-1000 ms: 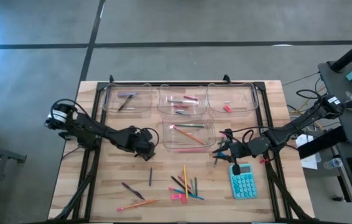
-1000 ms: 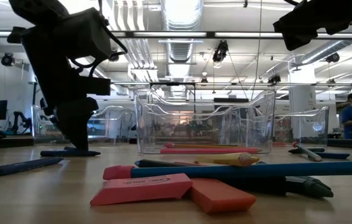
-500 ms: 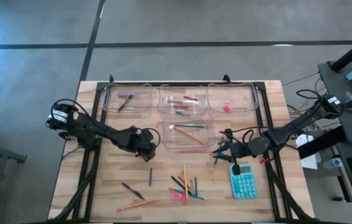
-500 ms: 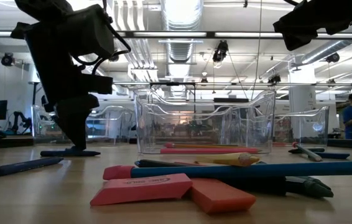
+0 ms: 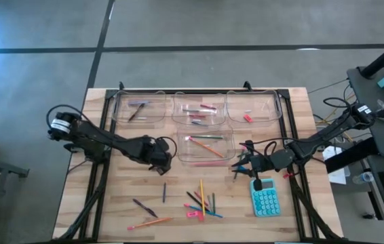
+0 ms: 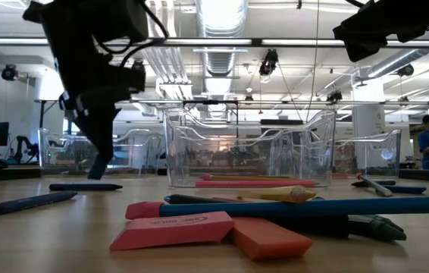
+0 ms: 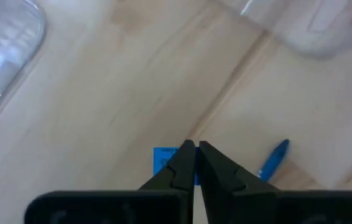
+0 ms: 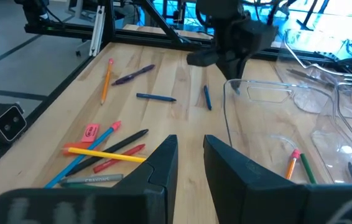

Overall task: Sort crayons/erasers/pens/pencils in bins
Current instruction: Put the left blue eraser into the top right transparent bin, then put the top blue crayon into the top middle transparent bin

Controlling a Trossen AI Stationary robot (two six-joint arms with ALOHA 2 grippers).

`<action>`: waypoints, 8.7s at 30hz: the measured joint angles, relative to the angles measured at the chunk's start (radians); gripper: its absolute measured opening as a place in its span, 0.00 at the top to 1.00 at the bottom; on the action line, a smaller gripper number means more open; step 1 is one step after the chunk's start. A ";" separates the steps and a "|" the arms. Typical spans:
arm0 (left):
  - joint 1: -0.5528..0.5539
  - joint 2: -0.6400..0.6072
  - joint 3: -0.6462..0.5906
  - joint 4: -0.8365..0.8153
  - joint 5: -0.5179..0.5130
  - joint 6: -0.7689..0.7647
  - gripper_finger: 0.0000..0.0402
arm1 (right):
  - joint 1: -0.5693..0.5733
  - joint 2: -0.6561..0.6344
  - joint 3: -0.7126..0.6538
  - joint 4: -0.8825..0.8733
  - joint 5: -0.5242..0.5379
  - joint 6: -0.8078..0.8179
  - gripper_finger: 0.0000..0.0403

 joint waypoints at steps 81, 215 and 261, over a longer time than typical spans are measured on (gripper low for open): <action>-0.267 -0.120 0.167 0.445 -0.008 0.076 1.00 | 0.000 0.000 0.000 0.008 0.000 0.008 0.83; -0.171 -0.045 0.134 0.935 -0.102 0.573 0.49 | -0.433 -0.165 -0.026 -0.399 0.556 0.257 0.97; -0.171 -0.043 0.117 0.908 -0.101 0.567 0.49 | -0.347 -0.191 -0.201 0.186 -0.201 0.213 0.55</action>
